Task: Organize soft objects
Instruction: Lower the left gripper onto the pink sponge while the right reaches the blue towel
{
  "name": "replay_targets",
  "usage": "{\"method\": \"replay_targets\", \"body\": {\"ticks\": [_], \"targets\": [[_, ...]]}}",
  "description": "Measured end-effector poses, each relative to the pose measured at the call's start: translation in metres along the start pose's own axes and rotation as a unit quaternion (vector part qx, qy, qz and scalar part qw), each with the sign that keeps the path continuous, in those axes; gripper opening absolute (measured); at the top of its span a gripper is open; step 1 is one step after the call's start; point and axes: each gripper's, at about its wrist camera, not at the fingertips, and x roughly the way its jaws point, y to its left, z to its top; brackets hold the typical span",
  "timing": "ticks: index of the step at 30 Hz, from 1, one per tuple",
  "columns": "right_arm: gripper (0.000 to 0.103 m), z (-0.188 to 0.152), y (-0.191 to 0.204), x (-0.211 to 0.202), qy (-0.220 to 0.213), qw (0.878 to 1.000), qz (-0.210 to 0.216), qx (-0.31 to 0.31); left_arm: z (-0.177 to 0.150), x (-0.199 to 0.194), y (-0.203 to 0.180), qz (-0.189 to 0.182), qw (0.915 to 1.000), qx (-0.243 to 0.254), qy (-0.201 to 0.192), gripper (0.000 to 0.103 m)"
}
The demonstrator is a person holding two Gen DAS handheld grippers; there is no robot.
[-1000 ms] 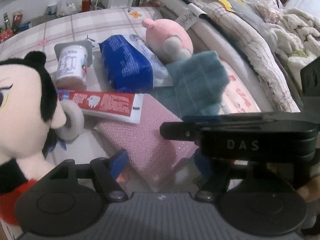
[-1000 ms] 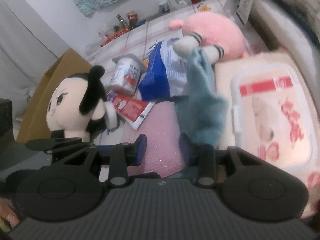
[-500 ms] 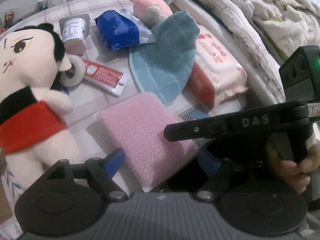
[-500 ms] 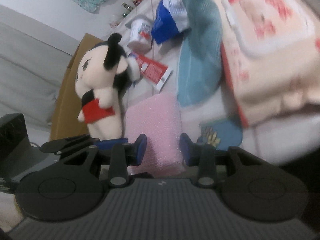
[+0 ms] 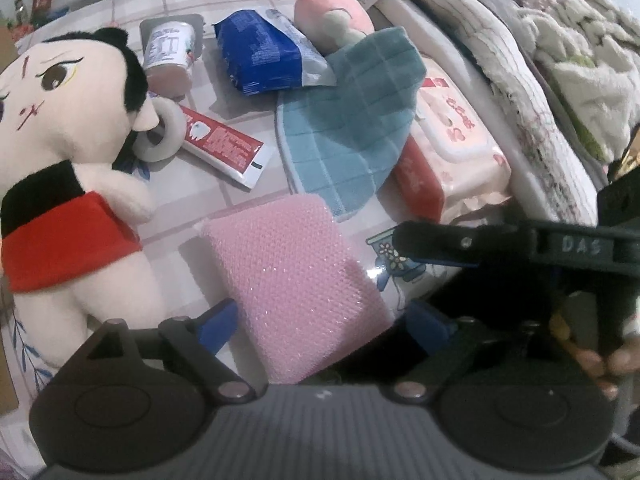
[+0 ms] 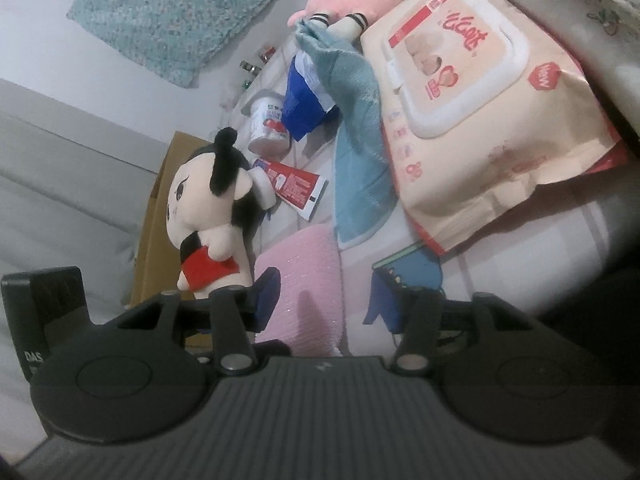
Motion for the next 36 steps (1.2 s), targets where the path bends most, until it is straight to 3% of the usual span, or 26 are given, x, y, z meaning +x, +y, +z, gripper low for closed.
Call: {"method": "replay_targets", "body": {"ticks": [11,18,23,31,36], "targets": [[0.051,-0.002,-0.010,-0.003,-0.012,1.000,0.019,0.005,0.004,-0.016,0.000,-0.005,0.9991,-0.039,-0.013,0.098],[0.052,-0.005,-0.009,-0.020,-0.034,0.999,0.011,-0.007,0.017,0.019,-0.016,0.105,0.9942,-0.006,-0.022,0.098],[0.054,-0.005,-0.009,-0.030,-0.051,0.998,-0.010,-0.019,0.015,0.040,-0.016,0.129,0.9917,0.004,-0.003,0.097],[0.058,0.013,0.012,-0.041,-0.098,0.989,-0.062,-0.091,0.009,0.045,-0.007,0.113,0.9936,0.000,-0.003,0.091],[0.058,0.044,0.035,-0.032,-0.143,0.971,-0.107,-0.159,0.007,0.044,0.001,0.102,0.9947,-0.003,-0.009,0.088]]}}
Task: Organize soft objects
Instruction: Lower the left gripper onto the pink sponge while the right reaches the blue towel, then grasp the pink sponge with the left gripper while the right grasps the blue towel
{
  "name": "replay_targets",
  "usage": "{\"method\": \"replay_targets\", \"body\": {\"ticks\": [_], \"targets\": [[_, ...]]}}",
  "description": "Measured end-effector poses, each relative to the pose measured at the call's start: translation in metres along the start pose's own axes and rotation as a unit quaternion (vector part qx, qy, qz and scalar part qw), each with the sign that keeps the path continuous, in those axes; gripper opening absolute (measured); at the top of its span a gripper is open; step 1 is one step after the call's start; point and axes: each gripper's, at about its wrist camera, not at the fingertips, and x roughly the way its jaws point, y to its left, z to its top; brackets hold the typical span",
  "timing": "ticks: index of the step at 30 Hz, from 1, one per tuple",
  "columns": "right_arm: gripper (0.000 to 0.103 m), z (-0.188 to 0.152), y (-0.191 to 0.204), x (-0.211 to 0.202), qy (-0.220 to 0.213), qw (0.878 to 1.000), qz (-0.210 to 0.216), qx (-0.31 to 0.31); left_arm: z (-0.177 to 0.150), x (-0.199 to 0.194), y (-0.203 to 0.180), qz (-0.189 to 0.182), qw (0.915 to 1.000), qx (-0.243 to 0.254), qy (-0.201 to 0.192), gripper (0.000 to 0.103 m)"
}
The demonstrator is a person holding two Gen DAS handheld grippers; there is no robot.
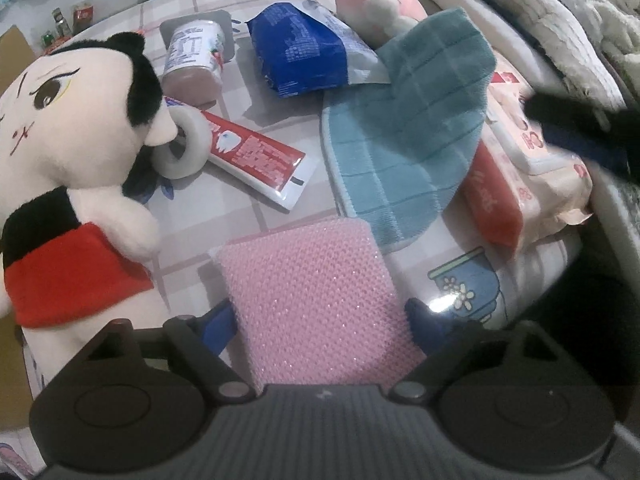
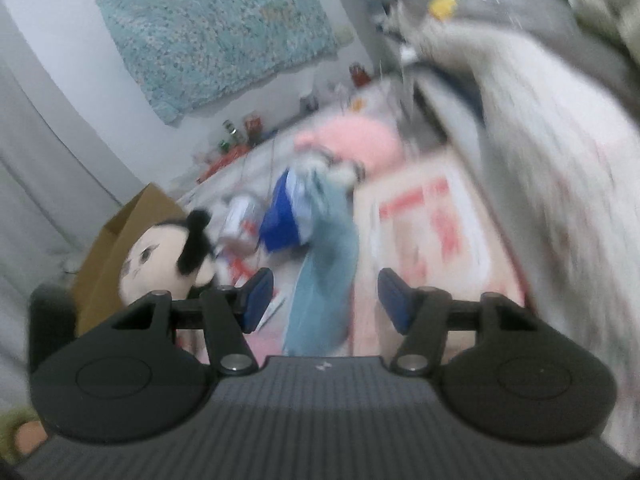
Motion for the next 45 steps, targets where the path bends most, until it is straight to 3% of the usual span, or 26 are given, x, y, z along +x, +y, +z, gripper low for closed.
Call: {"method": "replay_targets", "body": {"ticks": [6,9,10,11,13,21,27,32,36,40,43,45], "targets": [[0.050,0.027,0.009,0.048,-0.010,0.997,-0.049,-0.062,-0.005,-0.004,0.013,-0.006,1.0000,-0.007,-0.004,0.088],[0.030,0.030,0.010,0.072,0.009,0.997,-0.046,-0.068,-0.007,-0.006,0.020,-0.009,0.9999,-0.012,-0.006,0.088],[0.015,0.029,0.012,0.078,0.015,0.997,-0.045,-0.068,-0.008,-0.006,0.022,-0.012,0.9998,-0.013,-0.007,0.088],[0.009,0.029,0.013,0.081,0.019,0.997,-0.044,-0.067,-0.009,-0.007,0.023,-0.013,0.9998,-0.013,-0.009,0.087],[0.006,0.027,0.013,0.078,0.018,0.998,-0.037,-0.056,-0.011,-0.009,0.024,-0.014,0.9997,-0.011,-0.014,0.086],[0.005,0.028,0.014,0.032,-0.006,1.000,0.011,-0.003,-0.020,-0.034,0.023,-0.038,0.9979,0.000,-0.052,0.085],[0.005,0.011,0.049,0.006,-0.009,0.997,0.011,-0.081,-0.031,-0.076,0.031,-0.059,0.9928,-0.007,-0.104,0.085],[0.005,-0.020,0.073,0.008,0.040,0.993,0.044,-0.104,-0.045,-0.105,0.051,-0.048,0.9895,-0.029,-0.133,0.085],[0.005,-0.044,0.079,0.019,0.095,0.989,0.103,-0.050,-0.057,-0.120,0.067,-0.039,0.9874,-0.051,-0.145,0.086],[0.005,-0.059,0.076,0.034,0.144,0.974,0.172,0.040,-0.071,-0.132,0.078,-0.031,0.9856,-0.065,-0.153,0.086],[0.005,-0.063,0.071,0.044,0.159,0.958,0.211,0.109,-0.077,-0.135,0.085,-0.034,0.9842,-0.075,-0.157,0.086],[0.005,-0.061,0.063,0.049,0.155,0.954,0.211,0.145,-0.081,-0.137,0.090,-0.038,0.9833,-0.080,-0.159,0.086]]}}
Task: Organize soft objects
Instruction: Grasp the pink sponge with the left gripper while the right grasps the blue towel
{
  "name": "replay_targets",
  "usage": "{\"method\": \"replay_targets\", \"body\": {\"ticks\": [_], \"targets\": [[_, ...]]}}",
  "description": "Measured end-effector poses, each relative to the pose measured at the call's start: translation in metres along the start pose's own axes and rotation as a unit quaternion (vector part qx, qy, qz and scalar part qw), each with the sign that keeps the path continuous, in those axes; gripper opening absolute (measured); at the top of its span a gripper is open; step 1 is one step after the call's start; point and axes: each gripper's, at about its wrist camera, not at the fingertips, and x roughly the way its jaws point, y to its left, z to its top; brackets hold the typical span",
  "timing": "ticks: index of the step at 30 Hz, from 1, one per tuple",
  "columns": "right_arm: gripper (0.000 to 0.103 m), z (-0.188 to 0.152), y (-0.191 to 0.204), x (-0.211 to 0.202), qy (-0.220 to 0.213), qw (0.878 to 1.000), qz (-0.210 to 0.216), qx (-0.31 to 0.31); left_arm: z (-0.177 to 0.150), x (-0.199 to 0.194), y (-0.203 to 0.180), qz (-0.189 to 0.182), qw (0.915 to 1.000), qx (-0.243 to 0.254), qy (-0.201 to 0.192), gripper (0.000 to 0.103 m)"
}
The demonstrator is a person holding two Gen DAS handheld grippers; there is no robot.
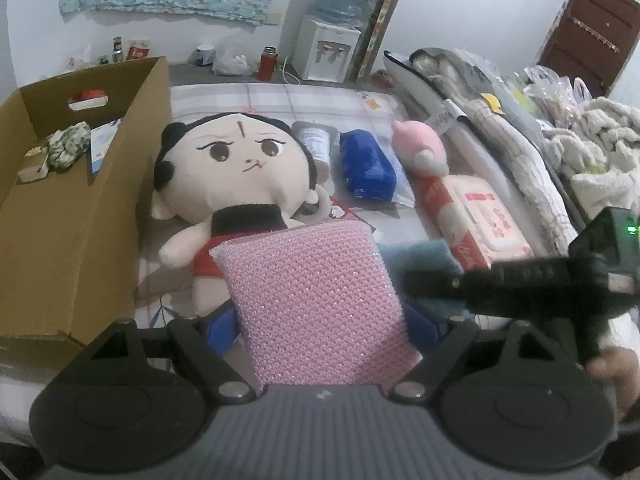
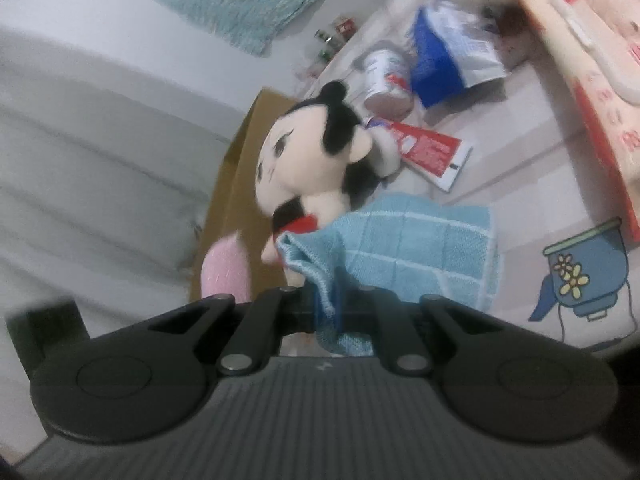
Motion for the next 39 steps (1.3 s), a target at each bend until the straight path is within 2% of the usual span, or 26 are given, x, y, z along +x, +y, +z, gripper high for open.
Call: {"method": "replay_targets", "body": {"ticks": [3,5,7,9,12,14,15,16,17,20,22,27,31,34,39], "targets": [[0.006,0.005,-0.011,-0.007,-0.031,0.998,-0.047,0.029,-0.002,-0.003,0.004,-0.006,1.0000,-0.005,-0.001,0.086],[0.006,0.004,-0.009,-0.011,-0.047,0.993,-0.110,0.016,-0.003,-0.003,0.006,-0.010,0.9999,-0.006,-0.002,0.086],[0.008,-0.001,-0.003,-0.010,-0.053,0.983,-0.177,-0.017,-0.003,-0.003,0.006,-0.013,0.9999,-0.006,-0.003,0.086],[0.012,-0.006,0.002,-0.006,-0.054,0.971,-0.227,-0.055,-0.002,-0.003,0.007,-0.018,0.9998,-0.006,-0.003,0.086],[0.018,-0.012,0.008,0.006,-0.047,0.956,-0.273,-0.099,-0.003,-0.002,0.008,-0.020,0.9998,-0.006,-0.002,0.086],[0.028,-0.014,0.013,0.009,-0.044,0.944,-0.301,-0.128,-0.003,-0.002,0.009,-0.021,0.9998,-0.008,-0.002,0.086],[0.030,-0.014,0.016,0.010,-0.043,0.940,-0.309,-0.138,-0.003,-0.003,0.009,-0.020,0.9998,-0.008,-0.002,0.086],[0.039,-0.011,0.019,0.011,-0.044,0.937,-0.314,-0.146,-0.003,-0.003,0.009,-0.020,0.9998,-0.007,-0.003,0.086],[0.055,-0.011,0.023,0.009,-0.047,0.934,-0.320,-0.154,-0.003,-0.003,0.010,-0.019,0.9998,-0.008,-0.004,0.086],[0.068,-0.012,0.035,-0.004,-0.068,0.924,-0.323,-0.193,-0.004,-0.004,0.014,-0.018,0.9998,-0.011,-0.006,0.086],[0.074,-0.014,0.046,-0.012,-0.076,0.919,-0.313,-0.226,-0.004,-0.005,0.017,-0.017,0.9997,-0.015,-0.006,0.086],[0.076,-0.021,0.072,-0.028,-0.085,0.913,-0.286,-0.278,-0.003,-0.006,0.023,-0.012,0.9997,-0.020,-0.007,0.086],[0.078,-0.031,0.083,-0.024,-0.063,0.928,-0.228,-0.288,-0.003,-0.006,0.026,-0.011,0.9996,-0.024,-0.007,0.086],[0.079,-0.034,0.072,-0.005,-0.040,0.929,-0.244,-0.275,-0.002,-0.005,0.027,-0.010,0.9996,-0.025,-0.005,0.086],[0.084,-0.027,0.043,0.030,-0.002,0.920,-0.296,-0.256,-0.003,-0.004,0.026,-0.011,0.9996,-0.026,0.001,0.087]]}}
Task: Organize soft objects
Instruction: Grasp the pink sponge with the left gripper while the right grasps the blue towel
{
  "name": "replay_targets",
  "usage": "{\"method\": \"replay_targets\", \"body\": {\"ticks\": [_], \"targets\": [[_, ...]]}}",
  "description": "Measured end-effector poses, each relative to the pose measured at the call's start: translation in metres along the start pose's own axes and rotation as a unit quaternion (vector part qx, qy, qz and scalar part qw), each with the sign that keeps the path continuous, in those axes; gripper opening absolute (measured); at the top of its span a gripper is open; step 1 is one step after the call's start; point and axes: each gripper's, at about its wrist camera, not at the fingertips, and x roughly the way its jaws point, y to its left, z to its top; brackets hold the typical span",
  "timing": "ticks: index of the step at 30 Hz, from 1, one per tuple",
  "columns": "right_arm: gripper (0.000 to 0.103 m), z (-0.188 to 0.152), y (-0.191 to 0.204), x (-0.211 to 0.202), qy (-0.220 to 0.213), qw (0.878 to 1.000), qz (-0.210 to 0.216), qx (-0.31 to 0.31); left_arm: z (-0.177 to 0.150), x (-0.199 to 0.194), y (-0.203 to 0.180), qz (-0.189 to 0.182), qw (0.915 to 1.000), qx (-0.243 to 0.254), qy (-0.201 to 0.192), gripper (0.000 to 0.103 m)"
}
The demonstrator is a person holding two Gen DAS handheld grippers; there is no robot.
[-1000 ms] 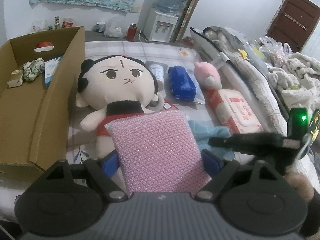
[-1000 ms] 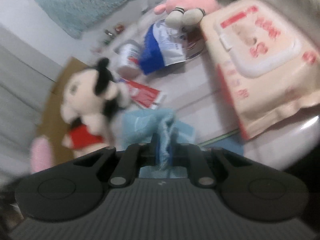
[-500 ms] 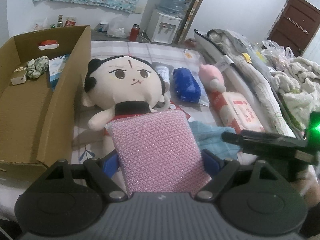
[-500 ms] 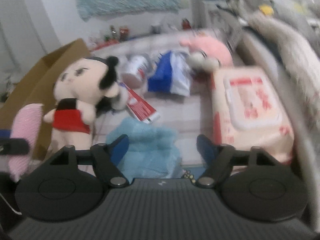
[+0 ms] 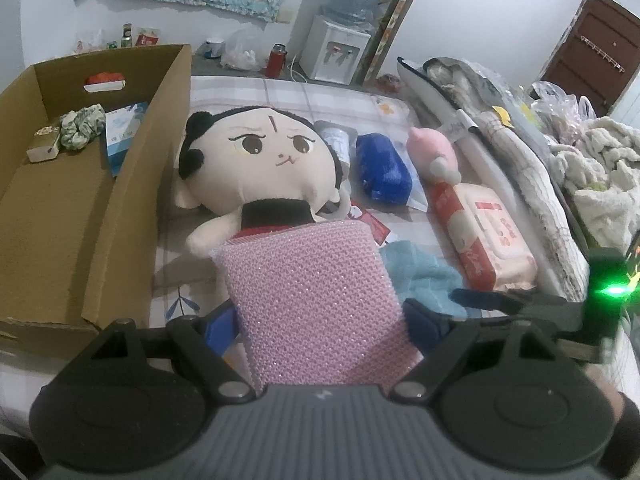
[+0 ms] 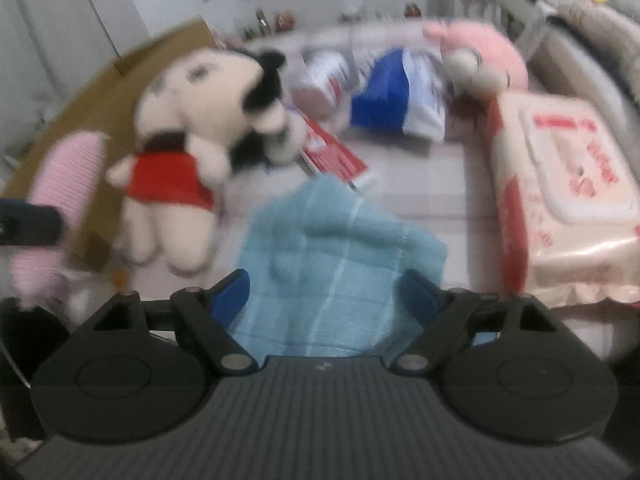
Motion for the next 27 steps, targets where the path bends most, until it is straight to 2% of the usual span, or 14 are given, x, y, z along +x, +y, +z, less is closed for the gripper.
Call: {"method": "replay_targets", "body": {"ticks": [7,10,15,18,23,24,26,27], "targets": [[0.102,-0.003,0.017,0.023,0.002,0.998,-0.036,-0.051,0.001,0.004,0.003,0.001,1.0000,-0.005,0.005,0.087],[0.102,-0.008,0.024,0.031,0.005,0.995,-0.061,-0.080,0.002,0.005,0.004,0.001,1.0000,-0.006,0.006,0.087],[0.102,-0.005,0.009,0.030,0.008,0.997,-0.056,-0.049,0.002,0.006,0.004,0.001,1.0000,-0.006,0.006,0.087],[0.088,0.000,-0.001,0.028,0.009,0.997,-0.067,-0.026,0.002,0.006,0.005,-0.001,1.0000,-0.006,0.005,0.087],[0.051,0.003,-0.019,0.018,0.002,0.997,-0.070,0.012,0.003,0.006,0.005,-0.007,0.9999,-0.010,0.005,0.087],[0.047,0.003,-0.023,0.016,-0.001,0.997,-0.071,0.023,0.003,0.005,0.004,-0.008,0.9999,-0.011,0.004,0.087],[0.032,0.003,-0.032,0.013,-0.005,0.997,-0.065,0.049,0.003,0.004,0.005,-0.008,0.9999,-0.010,0.001,0.087],[0.029,0.002,-0.037,0.011,-0.009,0.996,-0.060,0.067,0.003,0.003,0.004,-0.006,0.9999,-0.010,-0.002,0.087]]}}
